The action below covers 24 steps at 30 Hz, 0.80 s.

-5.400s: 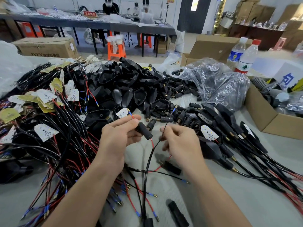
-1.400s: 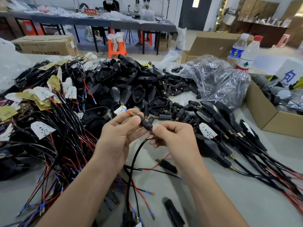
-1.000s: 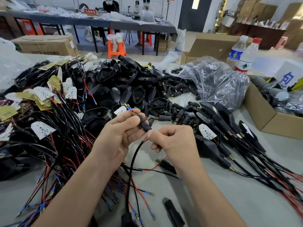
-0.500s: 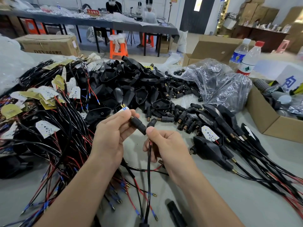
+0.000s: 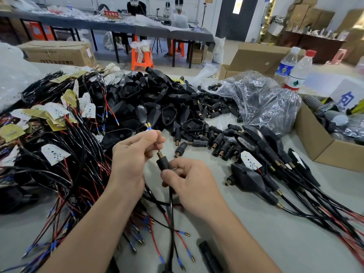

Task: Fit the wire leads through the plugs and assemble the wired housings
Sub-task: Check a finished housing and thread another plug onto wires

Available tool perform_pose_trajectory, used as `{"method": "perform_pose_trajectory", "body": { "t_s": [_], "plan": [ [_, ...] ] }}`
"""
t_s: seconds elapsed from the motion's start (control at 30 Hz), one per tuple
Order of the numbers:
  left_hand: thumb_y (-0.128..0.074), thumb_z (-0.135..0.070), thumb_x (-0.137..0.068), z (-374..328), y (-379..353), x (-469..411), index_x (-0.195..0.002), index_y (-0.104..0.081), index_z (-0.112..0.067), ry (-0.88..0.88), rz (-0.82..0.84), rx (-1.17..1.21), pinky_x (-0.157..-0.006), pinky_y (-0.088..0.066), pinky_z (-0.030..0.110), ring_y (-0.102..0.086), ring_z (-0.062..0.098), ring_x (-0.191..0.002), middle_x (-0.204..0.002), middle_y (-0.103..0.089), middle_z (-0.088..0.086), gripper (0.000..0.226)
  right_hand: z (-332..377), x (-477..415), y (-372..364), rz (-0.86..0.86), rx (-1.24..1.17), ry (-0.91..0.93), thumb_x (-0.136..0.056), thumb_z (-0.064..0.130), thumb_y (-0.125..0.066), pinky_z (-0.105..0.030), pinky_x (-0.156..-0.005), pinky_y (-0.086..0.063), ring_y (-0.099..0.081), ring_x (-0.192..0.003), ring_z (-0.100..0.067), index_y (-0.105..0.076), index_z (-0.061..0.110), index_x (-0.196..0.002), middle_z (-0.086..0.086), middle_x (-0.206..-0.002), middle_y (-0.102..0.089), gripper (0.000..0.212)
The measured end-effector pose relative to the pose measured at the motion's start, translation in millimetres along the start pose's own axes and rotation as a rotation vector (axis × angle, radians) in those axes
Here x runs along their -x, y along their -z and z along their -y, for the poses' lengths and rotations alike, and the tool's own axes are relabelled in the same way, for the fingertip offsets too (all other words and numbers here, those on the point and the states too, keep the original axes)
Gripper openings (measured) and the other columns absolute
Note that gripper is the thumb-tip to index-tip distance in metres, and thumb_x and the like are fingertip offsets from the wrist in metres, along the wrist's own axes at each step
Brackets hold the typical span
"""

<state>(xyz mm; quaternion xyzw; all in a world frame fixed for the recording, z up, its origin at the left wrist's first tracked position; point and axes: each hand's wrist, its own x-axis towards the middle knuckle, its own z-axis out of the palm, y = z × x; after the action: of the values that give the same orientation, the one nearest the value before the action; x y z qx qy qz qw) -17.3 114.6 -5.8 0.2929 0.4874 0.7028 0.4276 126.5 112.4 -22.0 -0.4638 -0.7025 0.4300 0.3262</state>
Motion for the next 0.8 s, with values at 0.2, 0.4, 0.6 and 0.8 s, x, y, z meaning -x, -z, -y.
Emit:
{"method": "perform_pose_trajectory", "body": {
  "t_s": [0.2,0.4,0.6,0.8],
  "plan": [
    [-0.065,-0.009,-0.097,-3.2,-3.1,3.0,-0.070,-0.081,-0.017,-0.062,-0.063,0.102,-0.057,-0.048,0.015,-0.062,0.010,-0.060,-0.070,-0.073,0.003,0.032,13.4,2.5,-0.7,0.121,-0.049,-0.029,-0.092,0.025,-0.071,-0.022,-0.048,-0.043,-0.063,-0.050,-0.012,-0.059,0.020,-0.065,-0.008,-0.061,-0.067,0.030],
    [-0.066,-0.013,-0.096,-2.0,0.5,3.9,-0.069,-0.082,-0.018,-0.022,-0.088,0.152,-0.053,-0.045,0.012,-0.060,0.007,-0.057,-0.069,-0.071,0.001,0.032,15.3,12.9,-22.4,-0.044,0.215,0.081,-0.091,0.039,-0.063,-0.032,-0.053,-0.036,-0.049,-0.058,-0.019,-0.052,0.020,-0.074,0.000,-0.059,-0.057,0.027],
    [-0.065,-0.014,-0.097,-1.1,3.6,1.2,-0.071,-0.082,-0.019,-0.040,-0.083,0.143,-0.055,-0.046,0.012,-0.061,0.006,-0.057,-0.070,-0.072,-0.001,0.031,13.9,12.8,-20.4,-0.038,0.204,0.120,-0.091,0.042,-0.061,-0.033,-0.053,-0.033,-0.043,-0.057,-0.019,-0.053,0.019,-0.071,0.002,-0.055,-0.048,0.032],
    [-0.068,-0.022,-0.094,0.9,4.6,-2.1,-0.078,-0.084,-0.024,-0.073,-0.002,0.023,-0.059,-0.050,0.014,-0.064,0.006,-0.064,-0.075,-0.074,-0.003,0.022,8.2,7.5,-4.3,0.036,-0.095,-0.008,-0.086,0.030,-0.073,-0.024,-0.046,-0.029,-0.036,-0.048,-0.013,-0.068,0.013,-0.073,-0.010,-0.052,-0.048,0.022]
  ]
}}
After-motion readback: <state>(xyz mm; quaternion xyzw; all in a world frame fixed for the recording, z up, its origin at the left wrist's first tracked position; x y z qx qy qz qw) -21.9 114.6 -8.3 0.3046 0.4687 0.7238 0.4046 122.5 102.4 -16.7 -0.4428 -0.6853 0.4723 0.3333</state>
